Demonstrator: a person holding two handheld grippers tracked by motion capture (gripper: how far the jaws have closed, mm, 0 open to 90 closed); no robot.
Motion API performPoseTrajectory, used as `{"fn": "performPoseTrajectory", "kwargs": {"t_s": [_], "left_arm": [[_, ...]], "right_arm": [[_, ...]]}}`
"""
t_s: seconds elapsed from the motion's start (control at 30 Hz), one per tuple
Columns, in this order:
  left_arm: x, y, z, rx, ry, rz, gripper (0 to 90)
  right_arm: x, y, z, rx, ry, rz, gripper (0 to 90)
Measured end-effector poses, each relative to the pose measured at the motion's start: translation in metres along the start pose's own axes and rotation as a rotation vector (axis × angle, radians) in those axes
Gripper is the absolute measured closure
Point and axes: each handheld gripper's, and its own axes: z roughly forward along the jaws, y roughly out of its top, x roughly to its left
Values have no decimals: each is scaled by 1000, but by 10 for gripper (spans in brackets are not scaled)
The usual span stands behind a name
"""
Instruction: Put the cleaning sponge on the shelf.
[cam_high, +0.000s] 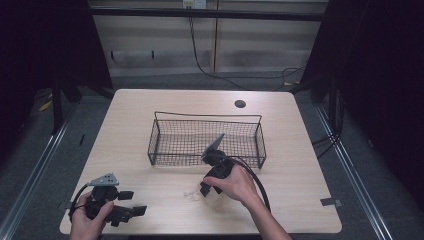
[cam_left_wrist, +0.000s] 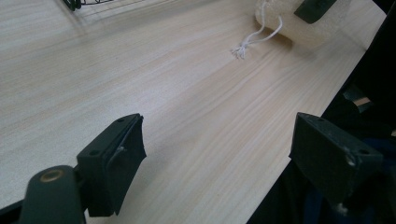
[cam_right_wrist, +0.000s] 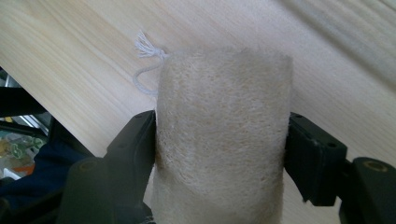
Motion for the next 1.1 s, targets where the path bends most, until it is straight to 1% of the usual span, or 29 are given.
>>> {"fn": "performPoseTrajectory", "kwargs": {"t_s": [0.27,0.33,0.4,0.47,0.73,0.87,1.1], "left_arm": [[0,0,0,1,-2,-1,174],[0,0,0,-2,-1,-1,174],[0,0,0,-2,0,-2,174],[0,0,0,-1,-1,-1,174],[0,0,1,-1,-1,-2,174],[0,0,0,-1,0,-1,174],[0,0,1,0,-2,1,174]], "right_arm": [[1,-2,-5,25,-9,-1,312],[0,-3,-6,30,-2,-2,312],[0,-3,-9,27,9,-8,312],[0,-4,-12,28,6,-19,312],[-4,-8,-25,19,9,-15,313],[-4,-9,-30,3,11,-21,313],[-3,-9,-40,2,10,-28,313]]}}
